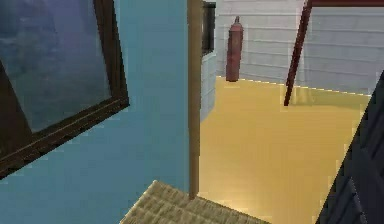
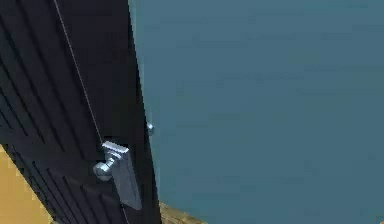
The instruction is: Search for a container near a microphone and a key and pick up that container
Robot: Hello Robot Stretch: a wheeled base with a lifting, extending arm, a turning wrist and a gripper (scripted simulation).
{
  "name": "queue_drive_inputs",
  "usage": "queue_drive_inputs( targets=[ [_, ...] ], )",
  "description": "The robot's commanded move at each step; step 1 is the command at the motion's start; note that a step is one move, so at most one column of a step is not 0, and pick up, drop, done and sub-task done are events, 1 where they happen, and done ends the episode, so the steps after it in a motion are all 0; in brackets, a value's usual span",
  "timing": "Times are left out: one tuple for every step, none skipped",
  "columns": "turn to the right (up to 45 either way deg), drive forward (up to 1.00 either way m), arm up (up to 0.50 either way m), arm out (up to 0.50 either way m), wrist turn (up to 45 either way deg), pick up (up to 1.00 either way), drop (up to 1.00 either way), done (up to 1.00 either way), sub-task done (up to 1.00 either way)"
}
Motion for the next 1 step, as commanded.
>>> queue_drive_inputs(
  targets=[
    [-45.0,0.00,0.00,0.00,0.0,0.00,0.00,0.00,0.00]
  ],
)
